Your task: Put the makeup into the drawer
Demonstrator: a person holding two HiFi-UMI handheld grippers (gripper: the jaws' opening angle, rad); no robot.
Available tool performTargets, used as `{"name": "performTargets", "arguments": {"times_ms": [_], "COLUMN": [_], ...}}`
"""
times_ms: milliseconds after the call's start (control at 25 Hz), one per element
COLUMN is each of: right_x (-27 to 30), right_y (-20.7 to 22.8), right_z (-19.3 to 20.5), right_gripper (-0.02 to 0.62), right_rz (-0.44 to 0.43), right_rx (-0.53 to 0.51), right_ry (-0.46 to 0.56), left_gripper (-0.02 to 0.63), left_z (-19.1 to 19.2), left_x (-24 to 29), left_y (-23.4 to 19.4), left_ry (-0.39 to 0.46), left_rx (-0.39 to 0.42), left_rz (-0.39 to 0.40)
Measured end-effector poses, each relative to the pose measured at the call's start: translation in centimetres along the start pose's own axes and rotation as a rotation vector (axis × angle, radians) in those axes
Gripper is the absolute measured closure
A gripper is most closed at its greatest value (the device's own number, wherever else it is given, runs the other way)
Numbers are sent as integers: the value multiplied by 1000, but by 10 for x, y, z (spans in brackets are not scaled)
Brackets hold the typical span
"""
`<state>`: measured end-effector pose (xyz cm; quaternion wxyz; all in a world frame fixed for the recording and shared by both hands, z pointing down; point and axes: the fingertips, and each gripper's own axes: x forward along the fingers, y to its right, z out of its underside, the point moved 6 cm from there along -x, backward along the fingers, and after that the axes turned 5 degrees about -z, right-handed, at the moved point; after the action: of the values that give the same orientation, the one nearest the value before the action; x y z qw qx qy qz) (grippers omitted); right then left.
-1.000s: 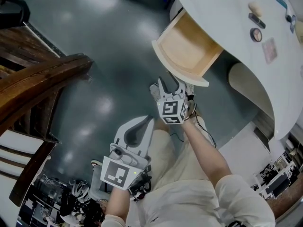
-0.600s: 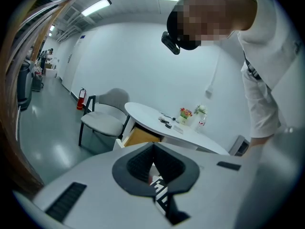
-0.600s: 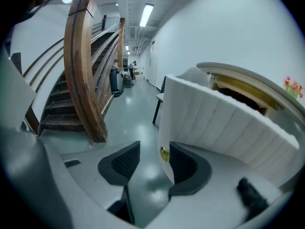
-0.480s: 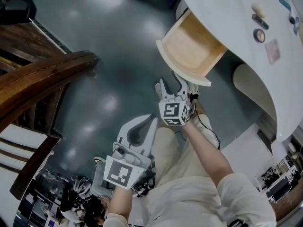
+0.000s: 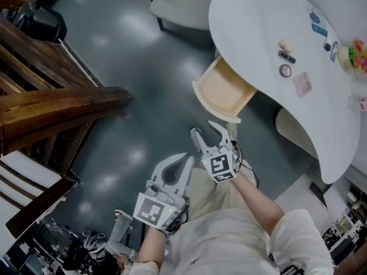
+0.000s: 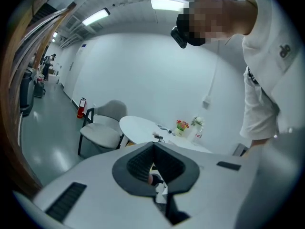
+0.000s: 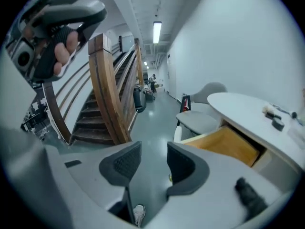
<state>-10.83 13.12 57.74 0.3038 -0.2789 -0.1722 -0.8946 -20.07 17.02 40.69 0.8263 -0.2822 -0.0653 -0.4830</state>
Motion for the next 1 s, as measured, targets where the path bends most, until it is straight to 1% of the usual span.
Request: {"name": "performTargets", "arguments": {"times_ms": [120, 200, 280, 400, 440, 680, 840, 1000], "right_x": [-41, -65, -86, -125, -138, -209, -245, -275], "right_y": [7, 15, 26, 38, 40, 49, 61, 79], "right_z": [-33, -56, -78, -107, -115, -143, -156, -163], "right_gripper": [436, 443, 455, 507, 514, 528, 554, 575], "right_rz": [-36, -41, -20, 22, 29, 76, 99, 121], "right_rx": [-4, -32, -60, -72, -73, -100, -114, -107], "right_ry": [44, 77, 120, 190, 209, 288, 338, 385], "left_gripper": [597, 597, 597, 597, 597, 597, 597, 597], "left_z": [-19, -31, -42, -58, -63, -82, -89, -94], "left_x": [-9, -13, -13, -11, -11, -7, 4, 19], "left_y": [22, 34, 43, 63, 71, 125, 154, 176], "left_ry": [22, 41, 60, 79, 83, 115, 125, 141], "left_rx": [-4, 5, 22, 27, 28, 73, 127, 149], "left_rz": [7, 11, 17, 30, 35, 82, 114, 144]}}
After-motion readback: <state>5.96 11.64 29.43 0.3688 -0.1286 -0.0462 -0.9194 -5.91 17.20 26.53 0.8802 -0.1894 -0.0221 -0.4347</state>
